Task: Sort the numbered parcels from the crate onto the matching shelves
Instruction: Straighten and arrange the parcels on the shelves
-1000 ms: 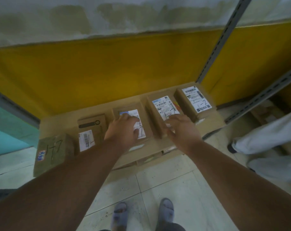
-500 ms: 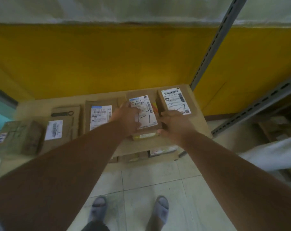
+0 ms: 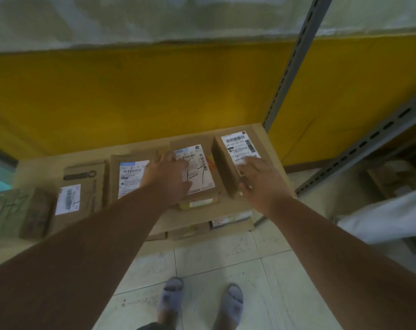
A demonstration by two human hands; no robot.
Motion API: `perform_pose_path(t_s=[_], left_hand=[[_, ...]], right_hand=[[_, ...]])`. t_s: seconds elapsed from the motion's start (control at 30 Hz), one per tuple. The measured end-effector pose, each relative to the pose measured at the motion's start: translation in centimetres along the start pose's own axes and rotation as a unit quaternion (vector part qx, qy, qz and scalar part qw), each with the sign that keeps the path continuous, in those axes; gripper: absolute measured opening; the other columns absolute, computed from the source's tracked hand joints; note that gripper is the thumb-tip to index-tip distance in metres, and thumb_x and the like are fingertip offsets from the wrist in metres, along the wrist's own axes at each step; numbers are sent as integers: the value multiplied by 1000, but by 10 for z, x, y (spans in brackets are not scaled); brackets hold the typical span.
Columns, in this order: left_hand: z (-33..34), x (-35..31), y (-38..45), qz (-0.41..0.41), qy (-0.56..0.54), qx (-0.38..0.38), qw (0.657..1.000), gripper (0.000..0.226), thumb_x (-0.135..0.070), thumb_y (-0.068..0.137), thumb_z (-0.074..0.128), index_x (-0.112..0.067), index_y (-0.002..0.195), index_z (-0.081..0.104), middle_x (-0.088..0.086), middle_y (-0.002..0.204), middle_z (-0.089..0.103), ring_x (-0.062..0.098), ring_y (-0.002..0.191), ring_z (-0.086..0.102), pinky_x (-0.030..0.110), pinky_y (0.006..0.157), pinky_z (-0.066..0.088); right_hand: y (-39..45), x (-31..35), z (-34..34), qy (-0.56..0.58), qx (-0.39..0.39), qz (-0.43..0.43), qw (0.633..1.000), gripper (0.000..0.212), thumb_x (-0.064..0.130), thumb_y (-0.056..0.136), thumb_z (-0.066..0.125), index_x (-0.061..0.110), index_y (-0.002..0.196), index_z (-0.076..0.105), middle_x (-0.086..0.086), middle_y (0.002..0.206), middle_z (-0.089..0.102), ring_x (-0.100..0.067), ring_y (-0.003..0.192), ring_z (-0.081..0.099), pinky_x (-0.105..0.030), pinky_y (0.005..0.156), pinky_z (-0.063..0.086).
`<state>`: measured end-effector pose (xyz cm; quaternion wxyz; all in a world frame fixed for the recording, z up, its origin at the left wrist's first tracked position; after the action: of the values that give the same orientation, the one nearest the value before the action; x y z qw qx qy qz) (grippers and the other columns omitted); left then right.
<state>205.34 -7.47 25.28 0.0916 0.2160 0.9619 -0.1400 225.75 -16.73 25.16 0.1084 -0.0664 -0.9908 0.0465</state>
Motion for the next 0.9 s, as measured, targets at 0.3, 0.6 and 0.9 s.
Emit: perform_pose_path(t_s=[0.3,0.6,0.9], left_hand=[[5,-111,51,146,38,19,988,59,-50,92,58,-36,146,41,2,146,50,31,136,36,46,108,30],[21,-133,49,167,54,22,984,69,-57,86,64,-33,147,42,1,141,54,28,131,40,42,105,33],[3,-131,16,151,-3,-17,988,52,-48,83,71,-30,130,58,-2,125,64,23,118,53,41,100,37]], right_hand=[[0,-45,-2,34,50,83,995,69,50,91,65,30,152,39,-6,164,23,-27,150,20,-38,120,20],[-14,-59,-5,55,43,116,991,54,31,94,65,26,146,50,-6,159,32,-28,144,26,-37,121,23],[-28,-51,-26,68,22,91,993,58,33,95,62,23,149,43,-5,155,37,-25,142,30,-39,119,27]])
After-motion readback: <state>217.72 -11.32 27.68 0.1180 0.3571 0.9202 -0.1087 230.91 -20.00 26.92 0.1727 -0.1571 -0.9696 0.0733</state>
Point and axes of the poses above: each hand's wrist, its own y-axis towards the middle knuckle, its own z-axis out of the palm, x = y × z, the point moved 8 cm from there along y, towards the middle knuckle
